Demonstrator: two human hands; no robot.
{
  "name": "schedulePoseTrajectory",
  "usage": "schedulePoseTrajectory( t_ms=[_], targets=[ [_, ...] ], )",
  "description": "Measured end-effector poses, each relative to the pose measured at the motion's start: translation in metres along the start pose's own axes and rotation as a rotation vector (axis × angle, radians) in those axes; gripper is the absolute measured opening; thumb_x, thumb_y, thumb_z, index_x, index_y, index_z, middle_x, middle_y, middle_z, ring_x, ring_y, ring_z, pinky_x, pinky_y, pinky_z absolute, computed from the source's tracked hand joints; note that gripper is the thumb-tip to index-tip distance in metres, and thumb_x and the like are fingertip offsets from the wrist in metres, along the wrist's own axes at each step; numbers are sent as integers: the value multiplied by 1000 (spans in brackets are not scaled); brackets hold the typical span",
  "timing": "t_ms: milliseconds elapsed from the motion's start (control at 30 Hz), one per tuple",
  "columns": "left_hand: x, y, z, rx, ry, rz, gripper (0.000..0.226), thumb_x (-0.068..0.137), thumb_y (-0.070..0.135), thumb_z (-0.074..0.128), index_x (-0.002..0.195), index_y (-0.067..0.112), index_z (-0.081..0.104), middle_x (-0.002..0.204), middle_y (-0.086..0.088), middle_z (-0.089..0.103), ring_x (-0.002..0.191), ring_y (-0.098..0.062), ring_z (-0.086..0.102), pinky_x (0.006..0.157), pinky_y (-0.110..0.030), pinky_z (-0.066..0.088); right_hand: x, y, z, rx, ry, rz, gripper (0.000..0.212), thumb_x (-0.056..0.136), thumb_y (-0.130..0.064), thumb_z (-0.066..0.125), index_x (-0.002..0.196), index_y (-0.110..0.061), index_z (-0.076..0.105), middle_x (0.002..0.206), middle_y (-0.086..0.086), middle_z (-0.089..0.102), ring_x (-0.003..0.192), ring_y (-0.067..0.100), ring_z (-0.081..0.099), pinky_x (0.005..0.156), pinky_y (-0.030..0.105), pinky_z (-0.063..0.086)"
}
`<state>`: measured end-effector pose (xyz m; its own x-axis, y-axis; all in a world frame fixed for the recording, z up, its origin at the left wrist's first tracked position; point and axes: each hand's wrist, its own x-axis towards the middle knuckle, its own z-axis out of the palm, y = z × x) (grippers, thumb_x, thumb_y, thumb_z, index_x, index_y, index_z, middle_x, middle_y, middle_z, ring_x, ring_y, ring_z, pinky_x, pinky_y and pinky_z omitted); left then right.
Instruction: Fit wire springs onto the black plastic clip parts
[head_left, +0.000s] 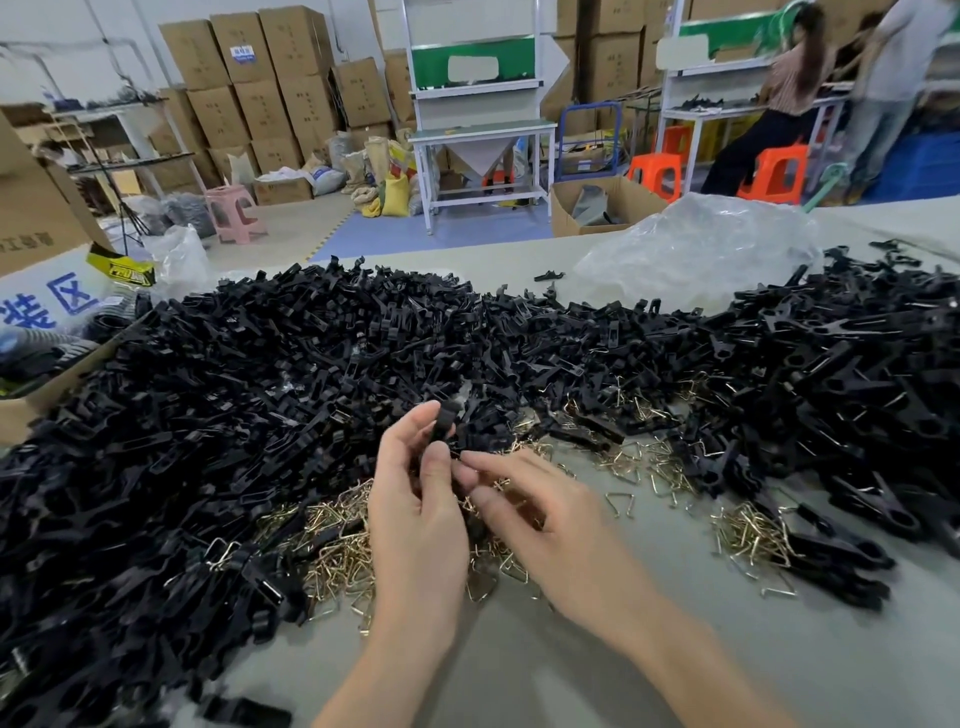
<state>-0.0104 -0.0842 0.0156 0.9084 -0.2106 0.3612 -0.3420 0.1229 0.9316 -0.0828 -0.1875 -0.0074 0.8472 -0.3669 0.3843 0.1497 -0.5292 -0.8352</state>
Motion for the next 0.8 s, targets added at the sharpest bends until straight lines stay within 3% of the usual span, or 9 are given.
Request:
schedulePoseTrajectory(
  t_ms=[133,267,333,400,500,567,667,733,800],
  targets=[
    [9,-4,-8,-78,115,6,35,106,7,45,121,34,59,94,20,68,78,-4,66,78,-18,53,0,-2,1,259,-103,144,30,95,-54,56,123,-48,65,101,-13,74,80,9,71,73,22,56],
    [10,-5,-8,-120,105,-4,37,106,6,44,117,37,61,94,19,70,84,-7,69,76,-18,54,0,-5,9,266,-127,127,19,88,-43,68,106,-52,71,100,-14,75,85,29,69,81,47,58],
    [9,-4,-8,-118,88,3,37,106,6,44,116,37,61,96,17,70,87,-9,70,78,-18,54,1,-3,8,293,-122,118,23,92,-31,70,102,-51,73,96,-13,75,81,27,68,75,43,59],
    [10,-3,-9,-116,97,14,36,106,7,45,115,37,62,100,15,70,91,-9,71,81,-17,53,0,-2,3,272,-96,103,26,94,-24,71,101,-49,74,89,-14,75,72,11,65,64,23,52],
    [15,-2,-15,-80,155,27,34,106,8,44,116,36,60,102,18,69,93,-8,70,85,-16,52,6,-3,-13,202,63,86,23,94,-22,71,104,-42,74,86,-13,74,69,-1,61,60,12,46],
    [20,-4,-19,-36,190,6,34,107,9,42,116,37,58,102,18,68,91,-6,70,83,-14,52,13,4,-36,246,330,119,25,94,-24,70,113,-40,71,91,-10,75,72,-1,65,61,11,49],
    [26,-8,-24,29,219,-36,30,108,12,40,117,37,54,101,14,69,90,-4,70,80,-17,53,22,22,-70,394,684,277,69,93,-35,71,153,-28,39,114,-4,74,100,6,72,89,20,56],
    [30,-10,-27,67,212,-49,25,109,16,39,122,32,52,93,24,71,93,-5,70,86,-23,51,22,30,-75,394,738,371,76,96,-36,68,158,-25,26,105,-5,77,100,9,72,104,38,52],
    [32,-12,-31,114,191,-51,22,109,21,38,126,30,50,92,24,72,95,-3,70,89,-25,50,21,33,-68,383,673,367,62,100,-31,62,154,-25,33,94,-11,77,89,9,74,97,39,55]
  ],
)
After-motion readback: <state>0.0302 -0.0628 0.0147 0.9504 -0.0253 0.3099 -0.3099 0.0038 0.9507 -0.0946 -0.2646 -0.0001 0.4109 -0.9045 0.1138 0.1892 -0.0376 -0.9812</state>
